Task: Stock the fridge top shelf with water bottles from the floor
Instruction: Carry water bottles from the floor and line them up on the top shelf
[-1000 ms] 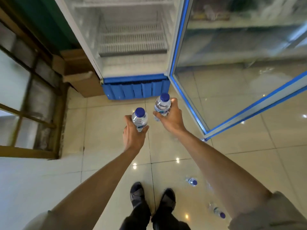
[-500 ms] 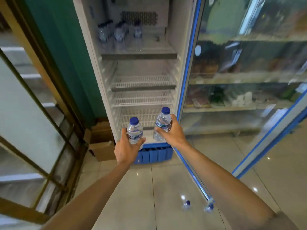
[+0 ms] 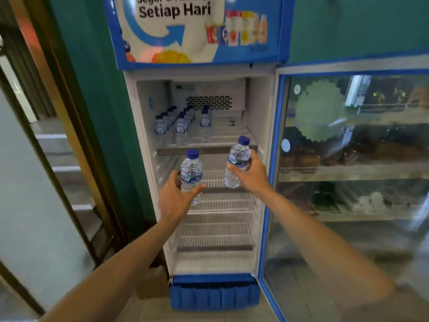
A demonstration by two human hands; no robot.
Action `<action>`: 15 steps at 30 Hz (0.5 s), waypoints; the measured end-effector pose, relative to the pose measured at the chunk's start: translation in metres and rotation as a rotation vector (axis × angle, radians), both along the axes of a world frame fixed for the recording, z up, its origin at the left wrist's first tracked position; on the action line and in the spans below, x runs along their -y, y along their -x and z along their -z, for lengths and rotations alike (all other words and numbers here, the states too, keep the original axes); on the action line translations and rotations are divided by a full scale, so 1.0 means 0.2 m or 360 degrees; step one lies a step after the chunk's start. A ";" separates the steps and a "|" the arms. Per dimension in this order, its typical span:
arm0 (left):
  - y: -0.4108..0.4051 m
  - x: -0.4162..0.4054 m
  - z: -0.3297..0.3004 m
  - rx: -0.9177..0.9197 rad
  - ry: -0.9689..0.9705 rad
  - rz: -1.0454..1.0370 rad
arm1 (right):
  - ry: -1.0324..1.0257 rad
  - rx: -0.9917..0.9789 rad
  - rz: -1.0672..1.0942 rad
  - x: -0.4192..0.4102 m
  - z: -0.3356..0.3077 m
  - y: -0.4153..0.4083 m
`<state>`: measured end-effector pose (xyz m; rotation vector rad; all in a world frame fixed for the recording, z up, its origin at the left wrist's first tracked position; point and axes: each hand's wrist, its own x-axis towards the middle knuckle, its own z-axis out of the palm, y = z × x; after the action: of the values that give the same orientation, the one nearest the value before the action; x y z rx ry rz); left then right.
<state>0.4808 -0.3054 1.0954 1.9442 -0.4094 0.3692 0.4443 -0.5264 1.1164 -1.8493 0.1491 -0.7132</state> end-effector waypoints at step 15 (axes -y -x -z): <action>-0.93 0.48 -0.23 0.0095 0.0058 -0.0204 | 0.0094 0.0076 -0.0013 0.50 -0.16 -0.98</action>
<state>0.6665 -0.4015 1.1413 1.9323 -0.3153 0.5154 0.6395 -0.6265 1.1489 -1.8862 0.0899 -0.7628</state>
